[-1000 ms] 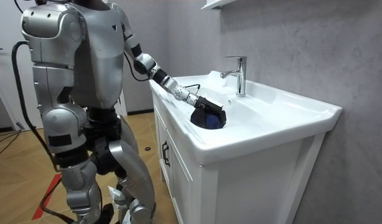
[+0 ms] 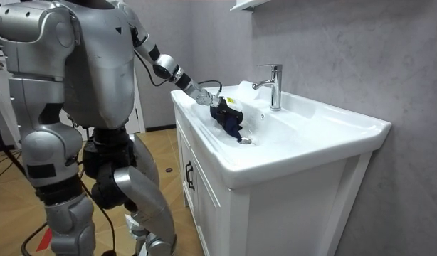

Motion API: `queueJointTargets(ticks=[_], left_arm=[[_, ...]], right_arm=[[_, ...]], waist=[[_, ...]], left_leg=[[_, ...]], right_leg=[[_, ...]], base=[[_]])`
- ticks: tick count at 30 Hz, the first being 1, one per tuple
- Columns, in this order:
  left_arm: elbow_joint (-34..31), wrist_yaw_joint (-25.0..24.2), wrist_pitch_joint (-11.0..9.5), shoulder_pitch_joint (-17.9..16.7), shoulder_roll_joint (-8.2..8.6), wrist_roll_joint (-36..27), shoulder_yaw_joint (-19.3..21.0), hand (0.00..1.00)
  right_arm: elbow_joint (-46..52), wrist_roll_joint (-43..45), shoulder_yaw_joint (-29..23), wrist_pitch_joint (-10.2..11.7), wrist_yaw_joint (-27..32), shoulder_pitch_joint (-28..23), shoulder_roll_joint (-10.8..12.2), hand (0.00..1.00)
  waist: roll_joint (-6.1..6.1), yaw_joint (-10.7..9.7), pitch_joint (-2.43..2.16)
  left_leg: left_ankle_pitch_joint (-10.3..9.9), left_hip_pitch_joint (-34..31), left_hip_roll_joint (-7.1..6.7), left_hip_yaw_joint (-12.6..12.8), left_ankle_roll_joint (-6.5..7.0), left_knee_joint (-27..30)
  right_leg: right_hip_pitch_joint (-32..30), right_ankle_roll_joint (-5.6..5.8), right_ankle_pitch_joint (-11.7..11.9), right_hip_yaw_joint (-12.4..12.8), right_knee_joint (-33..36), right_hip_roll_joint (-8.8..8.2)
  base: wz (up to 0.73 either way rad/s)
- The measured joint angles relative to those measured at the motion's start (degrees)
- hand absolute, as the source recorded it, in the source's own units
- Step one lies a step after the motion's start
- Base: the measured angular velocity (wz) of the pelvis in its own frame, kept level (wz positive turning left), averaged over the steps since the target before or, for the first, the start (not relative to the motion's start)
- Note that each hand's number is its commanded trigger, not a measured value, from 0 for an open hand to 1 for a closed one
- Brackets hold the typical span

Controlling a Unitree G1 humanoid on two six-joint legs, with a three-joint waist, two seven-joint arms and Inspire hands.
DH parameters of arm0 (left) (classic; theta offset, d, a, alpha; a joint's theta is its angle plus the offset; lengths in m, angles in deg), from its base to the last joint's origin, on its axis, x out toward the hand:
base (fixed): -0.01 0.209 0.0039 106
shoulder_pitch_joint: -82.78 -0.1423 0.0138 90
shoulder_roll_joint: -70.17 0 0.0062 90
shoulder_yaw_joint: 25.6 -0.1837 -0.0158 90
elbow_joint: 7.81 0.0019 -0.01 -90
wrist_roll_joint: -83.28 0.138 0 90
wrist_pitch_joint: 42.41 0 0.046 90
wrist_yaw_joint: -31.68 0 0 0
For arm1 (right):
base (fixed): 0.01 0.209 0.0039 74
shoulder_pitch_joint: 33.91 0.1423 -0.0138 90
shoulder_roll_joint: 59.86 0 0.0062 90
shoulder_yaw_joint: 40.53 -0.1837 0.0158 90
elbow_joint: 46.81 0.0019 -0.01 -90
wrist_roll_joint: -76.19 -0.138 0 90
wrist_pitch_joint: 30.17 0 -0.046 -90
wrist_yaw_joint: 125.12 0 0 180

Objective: Wipe basin

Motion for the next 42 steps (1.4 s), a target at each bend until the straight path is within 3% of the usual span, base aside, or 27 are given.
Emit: queueJointTargets(ticks=[4, 7, 10, 17, 24, 32, 38, 42], left_arm=[[-1.20, 0.19, 0.16, -2.53, -0.31, 1.97, 2.60, 1.00], [-2.83, 0.62, 0.16, -4.48, -0.43, 2.05, 4.60, 1.00], [-4.58, 2.15, 0.11, -6.62, -0.53, 2.06, 5.92, 1.00], [-7.29, 4.07, 0.06, -8.83, -0.51, 1.54, 6.71, 1.00], [-7.15, 4.11, 0.10, -8.73, -0.02, -0.44, 6.69, 1.00], [-6.89, 0.88, -0.11, -6.93, 2.99, -12.76, 7.30, 1.00], [-4.30, -0.24, -0.08, -2.56, 6.09, -21.84, 8.77, 1.00], [-4.34, -0.41, -0.17, -0.93, 6.87, -26.05, 8.76, 1.00]], right_arm=[[-0.08, 0.53, -0.97, 0.13, 0.21, 0.02, 0.00, 0.00], [0.06, 1.78, -0.93, 0.21, 0.29, 0.05, 0.04, 0.00], [0.52, 3.08, -0.93, 0.60, 0.44, -0.21, 0.07, 0.00], [0.48, 3.66, -0.94, 0.55, 2.08, -0.22, 0.52, 0.00], [0.63, 3.39, -0.35, 0.54, 3.61, 0.00, 1.83, 0.00], [0.75, 3.76, 0.37, 1.28, 3.64, 0.18, 3.26, 0.00], [0.79, 5.53, 2.62, 1.40, 4.50, 0.76, 3.54, 0.00], [0.89, 6.22, 2.68, 1.14, 5.84, 1.38, 4.45, 0.00]], waist=[[0.68, 1.15, -0.44], [-0.20, 1.92, -0.03], [-0.71, 2.91, -0.53], [-1.80, 4.13, -0.76], [-1.89, 4.11, -0.74], [-3.36, 3.42, -0.49], [-3.98, 2.31, -0.02], [-4.11, 1.55, 0.18]], left_leg=[[0.06, 0.76, -0.16, -1.51, -0.07, -0.12], [0.30, 2.06, -0.76, -2.64, -0.20, -0.68], [0.55, 2.59, -1.03, -3.03, -0.31, -1.12], [0.76, 3.01, -1.01, -5.16, -0.68, -1.02], [0.75, 3.02, -1.09, -5.69, -0.69, -0.85], [0.75, 2.77, -1.00, -5.69, -0.68, -0.04], [0.67, 1.13, -1.18, -5.31, -0.55, 0.85], [0.38, -0.12, -1.16, -5.00, -0.08, 1.08]], right_leg=[[1.64, 0.05, -0.17, -1.58, -1.00, -0.34], [3.48, 0.03, -0.72, -2.44, -1.14, -0.92], [3.85, 0.13, -1.18, -2.86, -1.19, -1.08], [5.07, -0.37, -0.96, -3.13, -2.17, -0.74], [5.27, -0.38, -0.96, -3.24, -2.18, -0.72], [5.36, -0.26, -1.01, -3.22, -2.10, -0.83], [3.63, 0.40, -0.93, -3.01, -1.22, -1.20], [1.98, 0.69, -1.15, -3.15, -0.21, -1.53]], base=[[0.17], [0.18], [0.09], [0.02], [0.00], [0.00], [-0.01], [0.03]])
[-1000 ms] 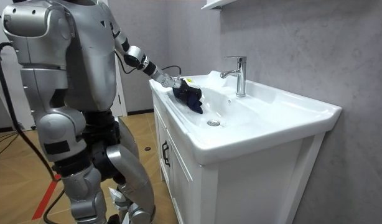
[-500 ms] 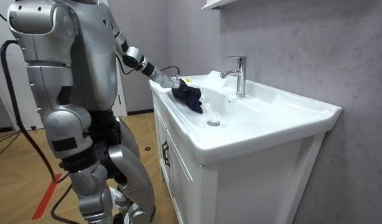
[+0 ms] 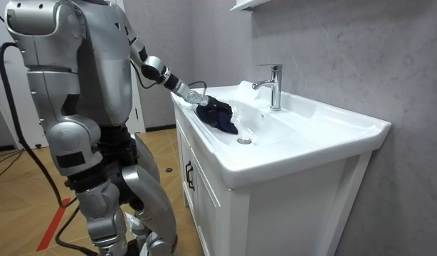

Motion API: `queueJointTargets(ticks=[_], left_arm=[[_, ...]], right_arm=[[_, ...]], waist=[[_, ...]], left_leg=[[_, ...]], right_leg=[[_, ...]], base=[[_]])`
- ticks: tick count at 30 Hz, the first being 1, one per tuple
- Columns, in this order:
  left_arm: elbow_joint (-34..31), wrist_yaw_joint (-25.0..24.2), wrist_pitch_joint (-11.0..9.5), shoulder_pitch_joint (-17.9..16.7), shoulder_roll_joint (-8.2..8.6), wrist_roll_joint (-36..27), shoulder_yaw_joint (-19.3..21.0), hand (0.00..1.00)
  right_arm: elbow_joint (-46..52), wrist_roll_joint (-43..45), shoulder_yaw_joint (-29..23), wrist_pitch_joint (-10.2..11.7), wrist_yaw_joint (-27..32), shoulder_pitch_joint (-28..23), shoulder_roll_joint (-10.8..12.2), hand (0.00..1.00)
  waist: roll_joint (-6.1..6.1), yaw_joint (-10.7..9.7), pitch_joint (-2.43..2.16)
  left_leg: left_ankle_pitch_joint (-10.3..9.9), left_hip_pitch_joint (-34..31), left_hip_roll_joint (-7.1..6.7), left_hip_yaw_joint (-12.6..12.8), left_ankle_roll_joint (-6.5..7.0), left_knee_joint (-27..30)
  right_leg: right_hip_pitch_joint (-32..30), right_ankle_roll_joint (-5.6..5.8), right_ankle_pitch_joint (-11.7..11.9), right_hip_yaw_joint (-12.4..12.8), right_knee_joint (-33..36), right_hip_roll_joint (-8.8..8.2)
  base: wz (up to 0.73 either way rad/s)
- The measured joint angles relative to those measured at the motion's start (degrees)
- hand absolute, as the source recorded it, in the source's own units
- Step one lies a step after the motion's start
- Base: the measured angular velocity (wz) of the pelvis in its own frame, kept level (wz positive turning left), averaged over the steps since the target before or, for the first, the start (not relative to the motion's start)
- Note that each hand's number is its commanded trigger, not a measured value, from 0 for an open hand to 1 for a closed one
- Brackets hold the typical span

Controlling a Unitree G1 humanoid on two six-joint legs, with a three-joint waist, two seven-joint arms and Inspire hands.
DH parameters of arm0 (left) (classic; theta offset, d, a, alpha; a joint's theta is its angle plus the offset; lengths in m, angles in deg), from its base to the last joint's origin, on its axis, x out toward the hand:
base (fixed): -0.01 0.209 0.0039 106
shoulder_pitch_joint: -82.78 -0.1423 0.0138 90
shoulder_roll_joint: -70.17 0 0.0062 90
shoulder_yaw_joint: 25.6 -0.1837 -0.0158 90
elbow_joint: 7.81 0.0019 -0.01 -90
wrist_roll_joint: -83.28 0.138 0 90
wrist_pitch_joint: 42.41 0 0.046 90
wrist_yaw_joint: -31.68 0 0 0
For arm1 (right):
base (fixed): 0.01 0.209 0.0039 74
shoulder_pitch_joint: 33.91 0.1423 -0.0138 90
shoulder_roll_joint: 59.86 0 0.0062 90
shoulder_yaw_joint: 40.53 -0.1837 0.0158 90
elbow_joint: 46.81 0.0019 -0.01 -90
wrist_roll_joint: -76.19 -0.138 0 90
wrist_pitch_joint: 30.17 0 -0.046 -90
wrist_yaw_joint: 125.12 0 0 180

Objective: Wipe basin

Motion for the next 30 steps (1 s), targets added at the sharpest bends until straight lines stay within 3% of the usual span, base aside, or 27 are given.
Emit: queueJointTargets(ticks=[5, 9, 13, 17, 24, 30], left_arm=[[1.00, -2.05, -0.02, 2.00, 0.16, -14.29, -0.01, 1.00], [1.67, -2.86, -0.34, 3.26, 0.22, -20.31, 0.11, 1.00], [1.65, -3.34, -0.99, 4.77, 0.76, -28.75, -0.08, 1.00], [1.70, -4.76, -1.52, 5.91, 1.65, -36.90, 0.14, 1.00], [1.48, -5.64, -3.56, 6.92, 2.60, -40.19, 0.13, 1.00], [1.50, -5.60, -3.83, 6.92, 2.76, -40.14, 0.78, 1.00]], right_arm=[[0.25, -0.47, 1.11, -0.03, 1.03, 0.51, -0.09, 0.00], [0.50, -0.72, 1.65, 0.04, 1.06, 1.09, -0.04, 0.00], [0.50, -2.68, 2.78, 0.02, 0.96, 1.52, 0.12, 0.00], [1.27, -5.34, 4.29, 0.00, 0.80, 1.42, 0.14, 0.00], [1.73, -9.64, 4.44, -0.59, 0.28, 1.05, 0.18, 0.00], [1.71, -11.04, 4.42, -0.58, 0.20, 0.28, 0.18, 0.00]], waist=[[0.86, -0.91, 0.47], [1.58, -1.14, 0.59], [1.55, -1.67, 0.63], [1.04, -2.68, 0.96], [0.87, -3.89, 1.06], [0.87, -3.78, 1.05]], left_leg=[[-0.02, -0.82, 0.09, 0.65, 0.04, 0.67], [-0.25, -1.92, 0.14, 0.67, 0.43, 0.78], [-0.26, -3.13, -0.02, 0.68, 0.51, 0.87], [-0.25, -3.17, 0.07, 0.93, 0.54, 0.67], [-0.26, -3.16, 0.34, 2.86, 0.52, 0.72], [-0.26, -2.83, 0.75, 4.01, 0.51, 0.69]], right_leg=[[-0.79, 0.06, 0.02, 0.12, 0.28, -0.09], [-2.02, 0.05, 0.06, 0.18, 0.61, -0.08], [-3.50, -0.03, 0.00, 0.20, 1.31, -0.36], [-3.79, 0.02, -0.30, 0.49, 1.48, -0.40], [-4.61, -0.22, -0.18, 2.43, 1.37, 0.42], [-4.67, -0.37, -0.12, 3.09, 1.31, 0.83]], base=[[-0.01], [0.00], [0.01], [-0.02], [-0.14], [-0.07]])
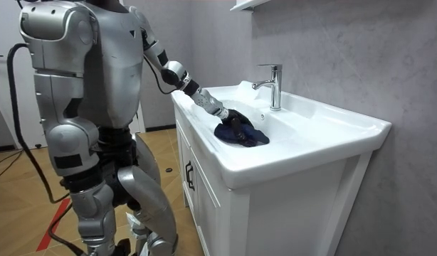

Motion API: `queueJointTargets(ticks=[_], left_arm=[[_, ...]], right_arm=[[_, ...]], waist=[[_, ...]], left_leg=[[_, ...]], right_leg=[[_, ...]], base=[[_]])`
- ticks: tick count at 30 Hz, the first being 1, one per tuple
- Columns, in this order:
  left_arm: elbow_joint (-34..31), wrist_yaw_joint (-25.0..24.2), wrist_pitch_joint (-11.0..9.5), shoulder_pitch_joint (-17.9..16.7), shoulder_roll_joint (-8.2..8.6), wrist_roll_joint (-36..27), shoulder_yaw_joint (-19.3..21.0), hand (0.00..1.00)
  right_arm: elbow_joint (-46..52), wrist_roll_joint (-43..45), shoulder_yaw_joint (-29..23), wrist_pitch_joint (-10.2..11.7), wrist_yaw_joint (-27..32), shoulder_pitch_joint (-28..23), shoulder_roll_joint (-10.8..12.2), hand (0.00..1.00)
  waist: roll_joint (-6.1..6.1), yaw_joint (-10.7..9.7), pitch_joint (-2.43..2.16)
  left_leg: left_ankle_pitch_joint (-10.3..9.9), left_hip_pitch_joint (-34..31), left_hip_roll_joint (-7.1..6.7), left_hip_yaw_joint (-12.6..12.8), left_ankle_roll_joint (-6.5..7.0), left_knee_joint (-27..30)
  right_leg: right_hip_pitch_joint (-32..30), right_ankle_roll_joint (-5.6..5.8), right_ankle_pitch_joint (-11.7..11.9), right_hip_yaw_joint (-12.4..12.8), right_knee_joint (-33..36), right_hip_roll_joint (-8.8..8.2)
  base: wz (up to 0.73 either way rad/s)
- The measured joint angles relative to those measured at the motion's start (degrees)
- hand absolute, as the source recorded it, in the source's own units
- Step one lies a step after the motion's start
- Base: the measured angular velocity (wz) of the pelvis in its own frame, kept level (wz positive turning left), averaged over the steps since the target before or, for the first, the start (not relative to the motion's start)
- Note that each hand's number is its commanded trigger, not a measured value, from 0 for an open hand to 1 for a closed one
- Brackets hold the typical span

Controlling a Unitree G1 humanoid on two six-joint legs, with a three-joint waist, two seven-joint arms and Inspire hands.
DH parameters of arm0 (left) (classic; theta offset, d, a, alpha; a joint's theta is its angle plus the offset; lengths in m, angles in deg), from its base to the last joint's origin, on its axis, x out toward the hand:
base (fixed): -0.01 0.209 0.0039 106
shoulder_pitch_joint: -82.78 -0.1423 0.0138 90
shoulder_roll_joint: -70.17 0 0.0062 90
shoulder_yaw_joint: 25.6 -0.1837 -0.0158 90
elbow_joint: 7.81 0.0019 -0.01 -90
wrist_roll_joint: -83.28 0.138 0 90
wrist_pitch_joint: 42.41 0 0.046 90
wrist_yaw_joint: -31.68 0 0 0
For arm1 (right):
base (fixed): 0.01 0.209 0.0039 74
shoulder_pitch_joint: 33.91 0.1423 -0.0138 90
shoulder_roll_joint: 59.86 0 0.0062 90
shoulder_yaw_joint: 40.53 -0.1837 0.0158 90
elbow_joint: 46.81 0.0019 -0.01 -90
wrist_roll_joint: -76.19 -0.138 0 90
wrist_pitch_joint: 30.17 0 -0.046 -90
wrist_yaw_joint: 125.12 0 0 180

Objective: Wipe basin

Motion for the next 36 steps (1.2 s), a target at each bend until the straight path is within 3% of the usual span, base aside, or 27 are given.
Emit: queueJointTargets(ticks=[22, 26, 31, 36], left_arm=[[-1.53, -0.40, -0.29, 0.99, 0.32, 0.63, 0.27, 1.00], [-3.69, -0.66, -1.83, 1.01, 1.89, 0.60, -2.37, 1.00], [-5.61, -2.77, -3.79, 1.02, 3.00, 0.60, -3.87, 1.00], [-6.76, -4.17, -4.56, 1.01, 3.59, 0.52, -4.17, 1.00]], right_arm=[[-0.11, -0.19, 1.65, 0.34, -4.22, -0.36, 0.06, 0.00], [-0.18, -0.45, 2.86, 1.54, -4.88, -0.32, -0.10, 0.00], [-0.03, -0.39, 3.37, 3.16, -5.66, -0.20, -0.25, 0.00], [-0.07, 0.24, 3.35, 3.37, -5.56, 0.39, -0.28, 0.00]], waist=[[-0.06, -0.13, 0.09], [0.24, -0.17, 0.22], [0.67, -0.18, 0.97], [1.15, -0.22, 0.82]], left_leg=[[-0.02, -1.73, 0.43, 0.33, 0.00, 0.04], [-0.05, -1.77, 0.53, 0.30, 0.05, 0.06], [-0.05, -1.88, 0.51, 0.29, 0.05, 0.00], [-0.03, -2.67, 0.27, 0.07, 0.05, 0.03]], right_leg=[[-1.80, 0.11, 0.81, 0.27, -0.09, 0.44], [-1.78, 0.17, 0.93, 0.20, -0.22, 0.41], [-2.02, 0.14, 0.90, 0.12, -0.05, 0.30], [-2.70, 0.08, 0.82, -0.45, 0.09, 0.05]], base=[[0.00], [0.00], [0.01], [0.05]])
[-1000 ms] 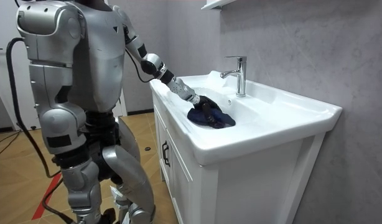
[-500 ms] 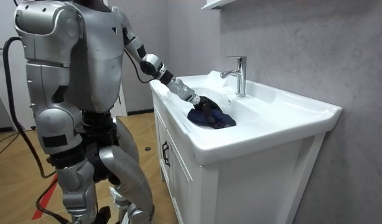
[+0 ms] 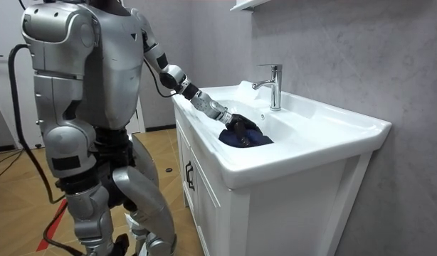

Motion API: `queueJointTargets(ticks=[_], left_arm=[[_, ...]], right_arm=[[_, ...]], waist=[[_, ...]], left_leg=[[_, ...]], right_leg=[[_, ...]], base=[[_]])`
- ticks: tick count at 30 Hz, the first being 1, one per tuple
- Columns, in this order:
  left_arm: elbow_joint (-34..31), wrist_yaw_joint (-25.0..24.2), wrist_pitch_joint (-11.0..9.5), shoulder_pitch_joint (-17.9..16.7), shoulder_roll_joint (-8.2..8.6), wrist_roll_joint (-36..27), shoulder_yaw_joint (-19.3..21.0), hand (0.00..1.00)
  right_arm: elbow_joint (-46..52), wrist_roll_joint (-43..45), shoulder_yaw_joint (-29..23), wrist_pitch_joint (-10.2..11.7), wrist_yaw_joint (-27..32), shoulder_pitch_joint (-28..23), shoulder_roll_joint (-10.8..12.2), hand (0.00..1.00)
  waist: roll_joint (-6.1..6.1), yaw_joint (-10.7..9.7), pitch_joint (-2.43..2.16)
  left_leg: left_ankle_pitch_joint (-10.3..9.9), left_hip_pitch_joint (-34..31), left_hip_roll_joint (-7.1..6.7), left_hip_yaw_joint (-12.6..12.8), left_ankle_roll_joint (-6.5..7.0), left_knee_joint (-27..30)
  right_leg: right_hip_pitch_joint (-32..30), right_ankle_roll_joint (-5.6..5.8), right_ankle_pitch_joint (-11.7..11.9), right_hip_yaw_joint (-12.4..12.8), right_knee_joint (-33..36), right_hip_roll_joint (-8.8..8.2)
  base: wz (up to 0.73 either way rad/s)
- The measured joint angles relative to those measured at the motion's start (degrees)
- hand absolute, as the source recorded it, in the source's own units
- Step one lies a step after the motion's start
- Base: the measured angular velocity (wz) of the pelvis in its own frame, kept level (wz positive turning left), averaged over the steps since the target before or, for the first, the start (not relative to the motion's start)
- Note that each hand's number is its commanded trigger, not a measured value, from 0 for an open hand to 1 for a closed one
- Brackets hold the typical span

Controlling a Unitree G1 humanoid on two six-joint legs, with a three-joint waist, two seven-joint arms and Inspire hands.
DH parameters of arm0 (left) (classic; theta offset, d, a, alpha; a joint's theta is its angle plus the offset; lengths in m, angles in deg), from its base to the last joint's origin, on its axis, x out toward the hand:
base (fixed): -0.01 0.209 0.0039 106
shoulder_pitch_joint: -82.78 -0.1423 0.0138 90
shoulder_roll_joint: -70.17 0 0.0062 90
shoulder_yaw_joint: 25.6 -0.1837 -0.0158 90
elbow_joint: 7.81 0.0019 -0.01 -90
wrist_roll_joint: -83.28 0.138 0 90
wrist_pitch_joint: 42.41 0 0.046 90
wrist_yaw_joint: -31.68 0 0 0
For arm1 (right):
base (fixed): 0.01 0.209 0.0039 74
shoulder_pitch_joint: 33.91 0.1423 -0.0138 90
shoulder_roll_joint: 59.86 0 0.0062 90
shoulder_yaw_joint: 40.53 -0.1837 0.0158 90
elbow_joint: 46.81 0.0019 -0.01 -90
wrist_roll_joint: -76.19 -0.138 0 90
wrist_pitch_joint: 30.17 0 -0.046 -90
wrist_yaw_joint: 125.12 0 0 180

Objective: Wipe basin

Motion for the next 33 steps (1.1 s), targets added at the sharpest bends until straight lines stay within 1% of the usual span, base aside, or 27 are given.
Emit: queueJointTargets(ticks=[4, 6, 9, 11, 15, 16, 18, 19, 20, 24, 25, 27, 30, 32, 33], left_arm=[[-1.05, -0.26, -0.02, -0.26, 0.32, 0.00, -0.48, 1.00], [-2.80, -0.60, -0.09, -0.49, 0.77, -0.06, -1.90, 1.00], [-3.26, -1.15, -0.58, -0.60, 1.13, -0.07, -3.54, 1.00], [-3.41, -1.58, -1.05, -0.85, 1.76, -0.11, -3.83, 1.00], [-4.04, -2.84, -1.02, -1.31, 2.25, -0.10, -3.91, 1.00], [-4.53, -3.15, -0.83, -1.55, 2.46, -0.16, -4.22, 1.00], [-7.78, -3.67, -0.64, -3.30, 2.45, -0.46, -5.53, 1.00], [-8.33, -4.02, -0.63, -3.65, 2.53, -0.46, -5.65, 1.00], [-8.64, -5.02, -0.62, -3.79, 2.75, -0.46, -5.99, 1.00], [-9.61, -6.80, -0.62, -3.81, 2.74, -0.46, -6.74, 1.00], [-9.84, -7.29, -0.61, -3.84, 2.73, -0.45, -6.75, 1.00], [-10.17, -7.51, -0.61, -3.89, 2.77, -0.47, -7.48, 1.00], [-10.98, -7.65, -0.61, -3.89, 3.00, -0.44, -9.70, 1.00], [-11.09, -7.68, -0.57, -3.89, 3.43, -0.43, -10.40, 1.00], [-11.07, -7.68, -0.50, -3.91, 3.53, -0.41, -10.39, 1.00]], right_arm=[[-0.04, 0.29, -0.05, -0.02, 0.01, 0.60, -0.02, 0.00], [-0.04, 0.29, -0.04, 0.12, 0.01, 0.62, -0.02, 0.00], [-0.26, 0.56, 0.00, 0.31, -0.05, 0.56, -0.03, 0.00], [-0.54, 1.38, 0.00, 0.31, -0.05, 0.51, -0.09, 0.00], [-1.32, 1.85, 0.00, 0.32, -0.36, 0.85, -0.14, 0.00], [-1.65, 2.12, 0.00, 0.32, -0.60, 0.88, -0.12, 0.00], [-1.88, 2.17, -0.01, 0.32, -0.92, 1.04, -0.19, 0.00], [-1.89, 2.17, -0.01, 0.33, -1.12, 1.05, -0.24, 0.00], [-1.90, 2.17, 0.00, 0.36, -1.40, 0.98, -0.27, 0.00], [-1.86, 2.16, -0.01, 0.70, -1.91, 1.15, -0.37, 0.00], [-1.85, 2.18, -0.02, 1.09, -1.99, 1.26, -0.36, 0.00], [-2.26, 2.13, -0.01, 1.15, -1.93, 1.69, -0.41, 0.00], [-2.26, 1.73, 0.09, 1.18, -1.68, 1.71, -0.48, 0.00], [-2.12, 1.19, 0.17, 1.12, -1.58, 2.10, -0.60, 0.00], [-2.13, 1.07, 0.16, 1.09, -1.57, 2.10, -0.60, 0.00]], waist=[[0.01, -0.03, -0.01], [0.01, -0.23, -0.02], [0.19, -0.47, -0.13], [0.29, -0.54, -0.18], [0.45, -0.61, -0.21], [0.64, -0.93, -0.24], [0.69, -0.90, -0.26], [0.79, -0.91, -0.24], [0.85, -0.91, -0.24], [1.23, -0.89, -0.28], [1.24, -0.85, -0.29], [1.24, -0.89, -0.29], [1.39, -0.94, -0.39], [1.81, -0.84, -0.69], [1.84, -0.82, -0.71]], left_leg=[[0.02, 0.03, -0.40, -0.07, 0.03, -0.17], [0.23, 0.16, -1.03, -0.37, 0.34, -1.03], [0.26, 0.24, -1.05, -0.45, 0.39, -1.11], [0.28, 0.40, -1.05, -0.43, 0.44, -1.43], [0.38, 1.13, -1.02, -0.35, 0.59, -2.25], [0.38, 1.25, -0.96, -0.23, 0.59, -2.30], [0.39, 2.11, -1.09, -0.13, 0.59, -3.09], [0.39, 2.30, -1.06, -0.13, 0.58, -3.22], [0.40, 2.81, -1.06, -0.18, 0.57, -3.58], [0.41, 3.27, -1.28, -0.29, 0.56, -4.07], [0.44, 3.43, -1.75, -0.32, 0.52, -4.26], [0.53, 3.90, -1.92, -0.39, 0.51, -4.66], [0.62, 4.61, -1.93, -0.65, 0.55, -4.98], [0.66, 5.03, -1.97, -0.67, 0.61, -5.37], [0.68, 5.26, -2.01, -0.66, 0.63, -5.53]], right_leg=[[0.00, 0.11, -0.07, -0.06, 0.16, -0.35], [0.05, 0.40, -0.22, -0.30, 0.12, -0.85], [0.79, 0.51, -0.22, -1.01, -0.54, -1.14], [1.27, 0.67, -0.17, -1.51, -1.30, -1.26], [2.48, 0.79, -0.20, -2.15, -2.06, -1.50], [2.87, 0.83, -0.19, -2.41, -2.47, -1.52], [3.37, 0.96, -0.28, -2.39, -2.82, -1.52], [3.66, 0.96, -0.28, -2.39, -3.11, -1.48], [4.20, 0.96, -0.28, -2.47, -3.43, -1.45], [4.89, 0.96, -0.28, -2.57, -3.45, -1.58], [4.94, 0.96, -0.28, -2.55, -3.42, -1.63], [5.35, 0.98, -0.29, -2.54, -3.57, -1.70], [6.50, 1.04, -0.28, -2.78, -4.49, -1.68], [7.03, 1.30, -0.11, -2.70, -5.09, -1.60], [7.20, 1.32, -0.10, -2.67, -5.13, -1.63]], base=[[0.03], [0.12], [0.10], [0.11], [0.08], [0.14], [0.05], [0.00], [0.00], [0.00], [0.00], [0.00], [0.04], [0.00], [-0.04]])
